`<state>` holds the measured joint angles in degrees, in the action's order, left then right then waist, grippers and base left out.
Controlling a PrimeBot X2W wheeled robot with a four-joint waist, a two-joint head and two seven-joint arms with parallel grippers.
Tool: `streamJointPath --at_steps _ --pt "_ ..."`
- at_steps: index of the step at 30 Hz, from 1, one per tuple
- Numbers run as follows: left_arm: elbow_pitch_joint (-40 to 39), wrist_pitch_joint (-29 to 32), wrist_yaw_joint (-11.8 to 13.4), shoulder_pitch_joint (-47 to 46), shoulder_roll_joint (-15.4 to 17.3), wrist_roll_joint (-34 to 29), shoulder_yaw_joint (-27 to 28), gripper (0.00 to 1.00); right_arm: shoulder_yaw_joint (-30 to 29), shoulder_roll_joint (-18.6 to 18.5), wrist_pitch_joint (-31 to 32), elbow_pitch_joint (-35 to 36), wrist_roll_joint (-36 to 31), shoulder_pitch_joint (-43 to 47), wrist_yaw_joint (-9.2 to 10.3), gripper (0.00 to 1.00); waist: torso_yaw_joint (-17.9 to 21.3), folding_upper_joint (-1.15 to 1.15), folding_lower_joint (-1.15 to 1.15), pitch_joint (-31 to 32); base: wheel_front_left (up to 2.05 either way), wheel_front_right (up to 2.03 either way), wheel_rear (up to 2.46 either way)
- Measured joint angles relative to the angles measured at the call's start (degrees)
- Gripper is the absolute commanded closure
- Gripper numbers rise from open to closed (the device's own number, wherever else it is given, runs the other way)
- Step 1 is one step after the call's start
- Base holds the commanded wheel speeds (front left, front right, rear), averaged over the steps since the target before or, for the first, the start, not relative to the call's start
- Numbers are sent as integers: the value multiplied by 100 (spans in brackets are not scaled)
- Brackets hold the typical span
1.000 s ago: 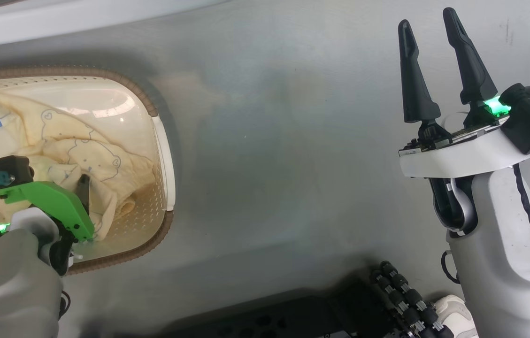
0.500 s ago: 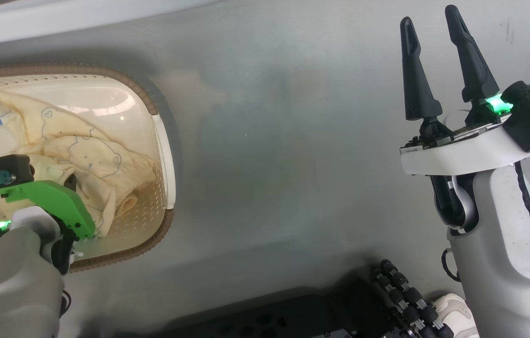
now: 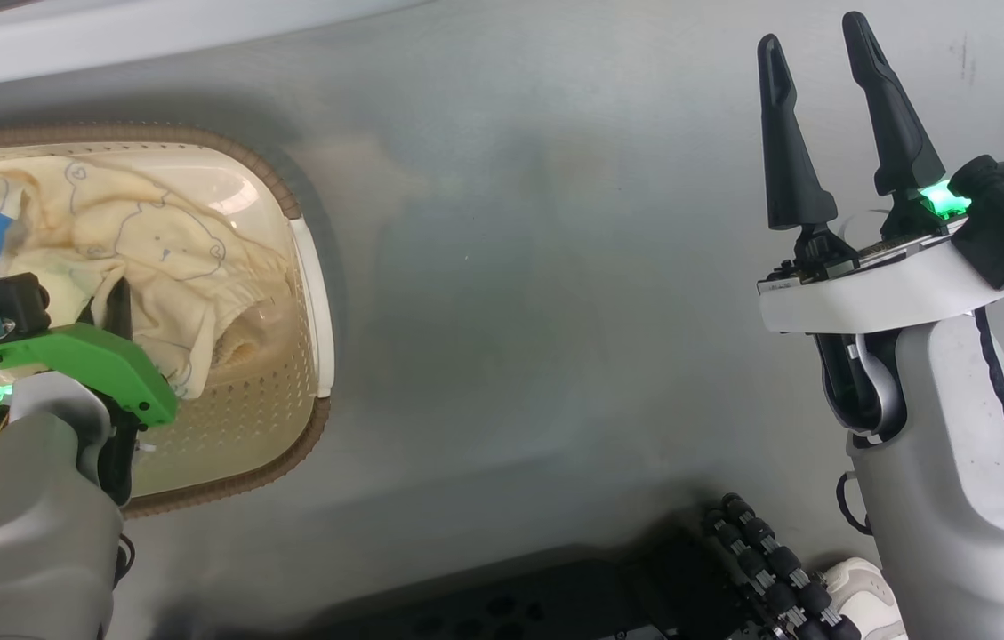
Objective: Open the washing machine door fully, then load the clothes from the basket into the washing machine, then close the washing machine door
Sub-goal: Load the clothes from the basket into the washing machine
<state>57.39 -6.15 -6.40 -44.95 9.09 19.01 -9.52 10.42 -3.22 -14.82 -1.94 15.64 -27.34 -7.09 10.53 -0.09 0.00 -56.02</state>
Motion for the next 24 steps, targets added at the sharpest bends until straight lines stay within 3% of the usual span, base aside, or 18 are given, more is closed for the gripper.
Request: streamJointPath --at_steps 7,24 --pt "-115 -578 -1 35 -18 0 0 100 -70 0 0 -63 0 1 0 0 -28 0 -1 55 0 0 0" --pt "-220 -803 -2 472 -325 -51 -107 100 -246 -24 0 -197 -1 35 0 0 -231 0 0 672 0 0 0"
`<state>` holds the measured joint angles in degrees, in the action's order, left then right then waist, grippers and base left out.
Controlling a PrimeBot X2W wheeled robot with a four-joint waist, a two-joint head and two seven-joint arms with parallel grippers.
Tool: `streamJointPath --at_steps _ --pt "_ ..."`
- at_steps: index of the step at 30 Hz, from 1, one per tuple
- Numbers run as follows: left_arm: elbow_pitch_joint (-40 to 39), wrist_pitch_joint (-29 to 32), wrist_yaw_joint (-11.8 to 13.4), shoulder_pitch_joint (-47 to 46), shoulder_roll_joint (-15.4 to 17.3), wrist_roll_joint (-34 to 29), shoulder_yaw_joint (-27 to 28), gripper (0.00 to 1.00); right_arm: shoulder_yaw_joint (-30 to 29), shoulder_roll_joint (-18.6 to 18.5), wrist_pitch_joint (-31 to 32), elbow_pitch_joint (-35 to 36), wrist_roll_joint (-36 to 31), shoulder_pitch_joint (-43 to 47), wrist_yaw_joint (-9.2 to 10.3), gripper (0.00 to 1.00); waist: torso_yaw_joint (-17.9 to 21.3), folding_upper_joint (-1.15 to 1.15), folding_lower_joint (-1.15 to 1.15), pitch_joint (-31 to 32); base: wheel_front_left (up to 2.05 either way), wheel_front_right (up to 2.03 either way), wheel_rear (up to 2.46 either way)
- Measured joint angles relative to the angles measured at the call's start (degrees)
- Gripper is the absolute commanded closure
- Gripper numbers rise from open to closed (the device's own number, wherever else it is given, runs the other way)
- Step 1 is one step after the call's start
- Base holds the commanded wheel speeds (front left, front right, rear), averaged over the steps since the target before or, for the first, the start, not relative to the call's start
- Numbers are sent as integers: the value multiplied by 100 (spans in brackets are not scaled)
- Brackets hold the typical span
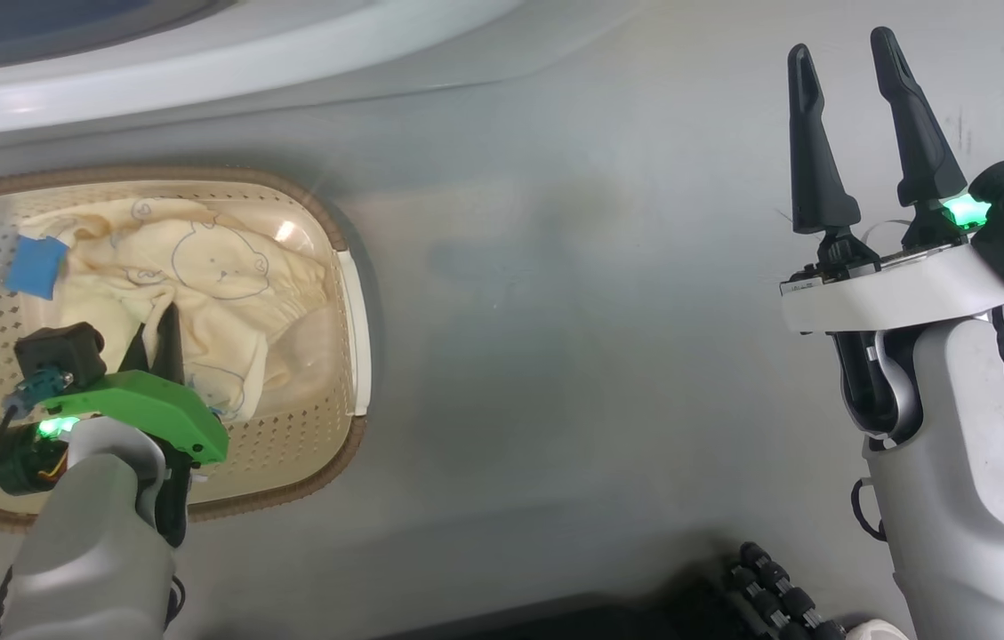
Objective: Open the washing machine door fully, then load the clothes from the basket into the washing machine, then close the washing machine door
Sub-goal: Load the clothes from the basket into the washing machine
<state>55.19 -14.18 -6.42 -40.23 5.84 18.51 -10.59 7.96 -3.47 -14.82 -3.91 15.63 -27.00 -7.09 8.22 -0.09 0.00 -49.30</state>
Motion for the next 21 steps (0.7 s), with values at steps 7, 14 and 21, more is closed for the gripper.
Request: streamJointPath --at_steps 7,14,21 --pt "-126 -4 0 246 -101 12 38 100 -88 -18 0 -79 0 198 0 0 -129 0 0 423 0 0 0" --pt "-566 -4 0 466 -212 63 188 100 -193 -112 0 -124 -1 478 0 0 -266 0 0 942 0 0 0" --pt "-850 -4 0 837 -282 70 303 100 -267 -190 0 -188 -2 756 0 0 -408 0 0 1501 0 0 0"
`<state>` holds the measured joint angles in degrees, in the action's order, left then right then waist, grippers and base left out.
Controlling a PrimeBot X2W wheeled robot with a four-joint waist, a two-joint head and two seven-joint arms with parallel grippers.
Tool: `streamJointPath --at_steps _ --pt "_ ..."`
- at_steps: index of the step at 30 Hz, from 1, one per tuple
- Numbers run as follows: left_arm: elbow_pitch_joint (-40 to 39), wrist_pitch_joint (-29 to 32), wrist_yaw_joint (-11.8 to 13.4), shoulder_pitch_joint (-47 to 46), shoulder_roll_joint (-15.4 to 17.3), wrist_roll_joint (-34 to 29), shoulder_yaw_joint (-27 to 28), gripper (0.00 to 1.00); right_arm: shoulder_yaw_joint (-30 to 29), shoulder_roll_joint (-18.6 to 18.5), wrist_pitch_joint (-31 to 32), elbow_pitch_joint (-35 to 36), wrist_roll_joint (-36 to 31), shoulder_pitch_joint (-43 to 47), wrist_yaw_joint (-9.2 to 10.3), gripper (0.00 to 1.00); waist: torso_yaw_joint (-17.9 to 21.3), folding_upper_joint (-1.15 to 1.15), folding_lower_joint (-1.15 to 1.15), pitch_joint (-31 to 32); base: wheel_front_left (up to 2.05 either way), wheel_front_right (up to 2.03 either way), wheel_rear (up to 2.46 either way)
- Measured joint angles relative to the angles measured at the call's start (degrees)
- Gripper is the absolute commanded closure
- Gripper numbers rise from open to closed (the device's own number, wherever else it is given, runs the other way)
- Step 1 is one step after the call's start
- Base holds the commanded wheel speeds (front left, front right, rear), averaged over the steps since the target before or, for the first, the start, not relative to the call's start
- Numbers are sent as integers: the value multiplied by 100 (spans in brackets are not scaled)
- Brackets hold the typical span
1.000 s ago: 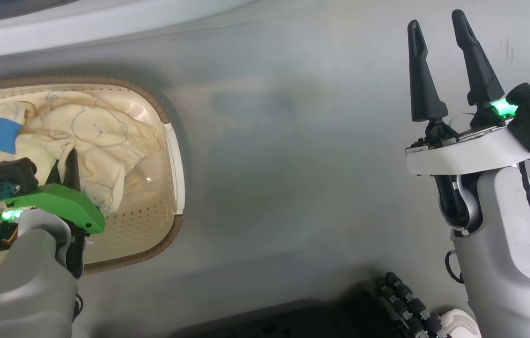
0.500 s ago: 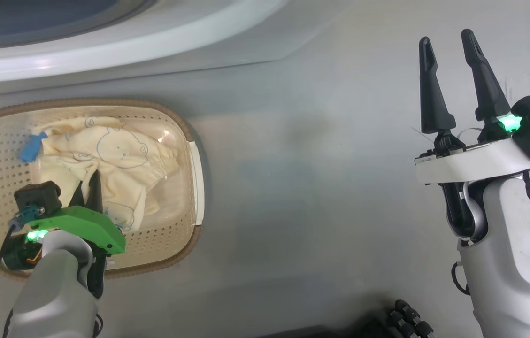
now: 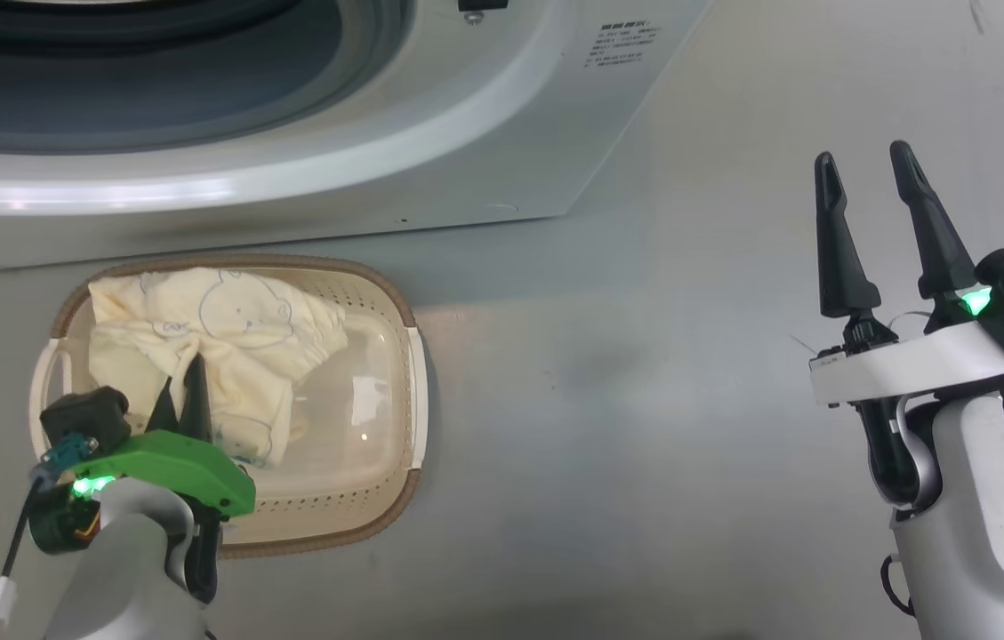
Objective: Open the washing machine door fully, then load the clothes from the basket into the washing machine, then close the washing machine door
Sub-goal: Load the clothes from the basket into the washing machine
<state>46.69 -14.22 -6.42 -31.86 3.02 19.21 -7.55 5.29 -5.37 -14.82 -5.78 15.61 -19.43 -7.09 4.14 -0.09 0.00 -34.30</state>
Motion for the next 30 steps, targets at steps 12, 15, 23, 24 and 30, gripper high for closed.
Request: streamJointPath --at_steps 12,15,23,24,30 --pt "-376 0 0 785 -96 -1 1 100 -219 -73 0 -112 0 747 0 0 -250 0 0 984 0 0 0" --pt "-517 0 0 933 -101 -11 4 100 -244 -83 0 -140 0 941 0 0 -318 0 0 1235 0 0 0" --pt "-886 0 1 1432 -110 -66 3 100 -208 -87 0 -208 2 1376 0 0 -475 0 0 1901 0 0 0" --pt "-933 0 1 1507 -110 -80 2 100 -199 -85 0 -215 2 1422 0 0 -490 0 0 1985 0 0 0" --pt "-1218 0 9 1913 -110 -165 -1 100 -192 -71 0 -259 5 1820 0 0 -553 0 0 2492 0 0 0"
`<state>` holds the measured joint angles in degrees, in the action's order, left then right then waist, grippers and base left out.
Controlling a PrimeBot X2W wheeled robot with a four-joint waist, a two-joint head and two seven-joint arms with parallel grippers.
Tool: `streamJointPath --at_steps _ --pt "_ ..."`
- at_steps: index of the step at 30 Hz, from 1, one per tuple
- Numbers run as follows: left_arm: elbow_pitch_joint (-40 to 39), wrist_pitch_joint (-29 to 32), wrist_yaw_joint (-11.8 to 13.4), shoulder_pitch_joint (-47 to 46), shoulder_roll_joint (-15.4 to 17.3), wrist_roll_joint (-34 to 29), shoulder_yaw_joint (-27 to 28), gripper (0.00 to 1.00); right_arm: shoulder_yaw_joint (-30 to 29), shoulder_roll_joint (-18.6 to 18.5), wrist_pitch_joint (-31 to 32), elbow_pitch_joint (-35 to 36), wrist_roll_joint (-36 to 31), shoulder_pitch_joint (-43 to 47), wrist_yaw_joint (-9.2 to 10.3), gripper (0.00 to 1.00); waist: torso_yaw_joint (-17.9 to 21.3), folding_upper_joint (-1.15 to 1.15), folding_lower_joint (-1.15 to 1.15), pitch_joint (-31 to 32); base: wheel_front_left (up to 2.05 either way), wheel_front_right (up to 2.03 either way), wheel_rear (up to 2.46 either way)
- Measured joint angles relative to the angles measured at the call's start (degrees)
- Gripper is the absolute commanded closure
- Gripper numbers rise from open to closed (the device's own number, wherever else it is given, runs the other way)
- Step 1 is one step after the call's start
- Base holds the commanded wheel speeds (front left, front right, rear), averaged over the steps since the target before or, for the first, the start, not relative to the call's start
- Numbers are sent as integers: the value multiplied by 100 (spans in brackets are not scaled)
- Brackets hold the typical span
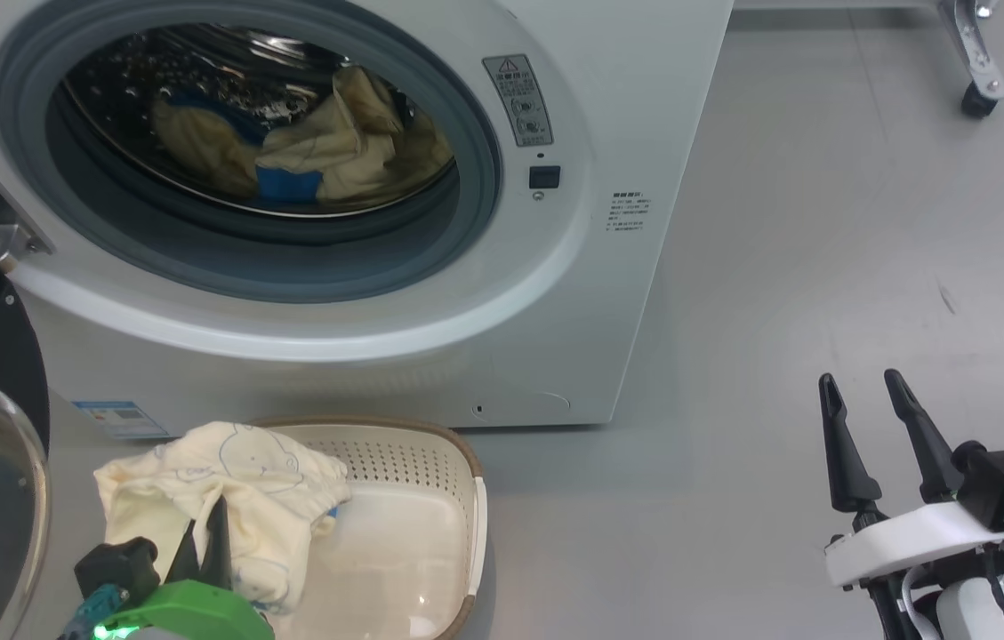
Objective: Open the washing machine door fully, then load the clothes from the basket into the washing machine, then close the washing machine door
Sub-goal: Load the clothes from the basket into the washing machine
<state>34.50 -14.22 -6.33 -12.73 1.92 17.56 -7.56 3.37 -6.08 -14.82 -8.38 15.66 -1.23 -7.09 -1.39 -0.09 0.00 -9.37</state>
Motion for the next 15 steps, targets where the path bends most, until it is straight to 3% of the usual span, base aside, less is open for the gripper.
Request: streamJointPath --at_steps 15 --pt "-725 0 152 707 2 -197 -30 100 67 11 0 105 15 466 0 0 -118 0 0 885 0 0 0"
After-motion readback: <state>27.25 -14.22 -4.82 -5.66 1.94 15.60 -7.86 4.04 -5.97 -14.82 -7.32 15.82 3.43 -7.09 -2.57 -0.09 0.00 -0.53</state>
